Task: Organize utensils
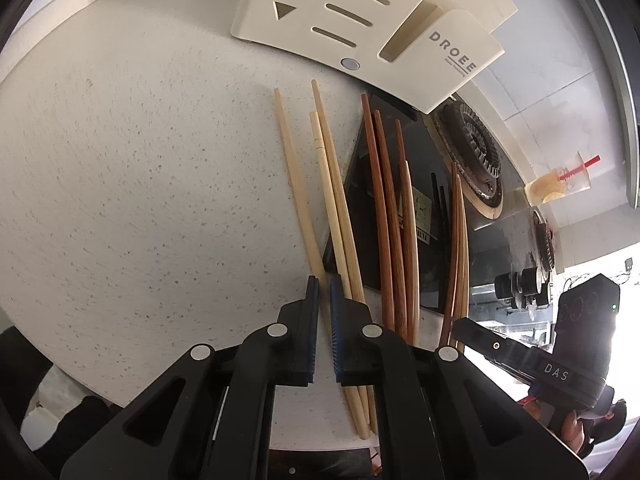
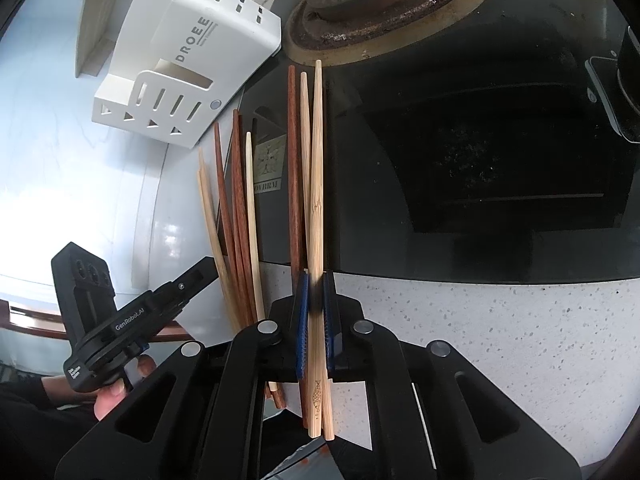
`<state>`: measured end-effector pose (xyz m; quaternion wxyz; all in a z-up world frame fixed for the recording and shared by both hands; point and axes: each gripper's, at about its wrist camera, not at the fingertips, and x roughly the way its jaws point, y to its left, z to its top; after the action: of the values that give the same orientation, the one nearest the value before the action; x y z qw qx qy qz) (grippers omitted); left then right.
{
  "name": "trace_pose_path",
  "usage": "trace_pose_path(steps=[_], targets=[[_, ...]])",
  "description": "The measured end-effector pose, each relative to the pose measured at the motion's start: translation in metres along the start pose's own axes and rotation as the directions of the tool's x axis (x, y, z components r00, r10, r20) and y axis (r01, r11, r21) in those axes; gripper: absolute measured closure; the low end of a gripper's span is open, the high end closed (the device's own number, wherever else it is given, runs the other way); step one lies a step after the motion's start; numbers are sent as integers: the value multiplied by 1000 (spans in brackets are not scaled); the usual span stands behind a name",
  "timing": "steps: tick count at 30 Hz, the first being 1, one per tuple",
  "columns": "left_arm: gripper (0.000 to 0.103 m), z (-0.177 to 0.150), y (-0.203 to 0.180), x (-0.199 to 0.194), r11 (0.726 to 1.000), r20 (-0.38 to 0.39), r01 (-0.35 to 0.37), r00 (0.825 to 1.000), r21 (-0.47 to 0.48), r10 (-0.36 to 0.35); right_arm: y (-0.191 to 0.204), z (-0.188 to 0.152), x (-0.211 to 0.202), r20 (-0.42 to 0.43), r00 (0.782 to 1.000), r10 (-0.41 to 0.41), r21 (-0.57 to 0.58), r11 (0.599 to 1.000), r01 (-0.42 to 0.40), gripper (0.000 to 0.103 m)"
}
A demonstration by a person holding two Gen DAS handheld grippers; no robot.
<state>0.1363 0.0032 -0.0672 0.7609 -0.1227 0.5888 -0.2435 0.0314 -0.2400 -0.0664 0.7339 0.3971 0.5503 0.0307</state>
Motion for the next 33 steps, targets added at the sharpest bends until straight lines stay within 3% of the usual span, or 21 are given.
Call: trace_pose_path(steps=[15,16,19,20,27,31,33], targets=[[98,0,-5,1,1000,5,-10,1000,13,10,1,-1,-2,10,1000,-23,-14,1000,23,95],[98,0,-4,1,1000,5,-10,1000,14,10,2,-1,-2,11,1000,-26,-17,1000,26,92],[98,0,-5,1,1000,7,-13,1000,16,13,5,-3,-1,5,1000,-3,-27,1000,3,61],[98,0,-5,1,1000,7,-13,1000,17,13,7,-3,-2,14,1000,-5,-31,1000,5,60],[98,-1,-4,1,1000,7,-13,1000,12,13,8,-3,-1,24,1000,-4,-38,999,5,61],[98,-1,-3,0,1000,10,-19,1000,17,18,0,-2,-4,32,999,18,-16,1000,-18,77],[98,-1,-3,-1,1000,13,-22,1000,21,22,-3,-1,-6,32,999,27,-10,1000,-26,80]])
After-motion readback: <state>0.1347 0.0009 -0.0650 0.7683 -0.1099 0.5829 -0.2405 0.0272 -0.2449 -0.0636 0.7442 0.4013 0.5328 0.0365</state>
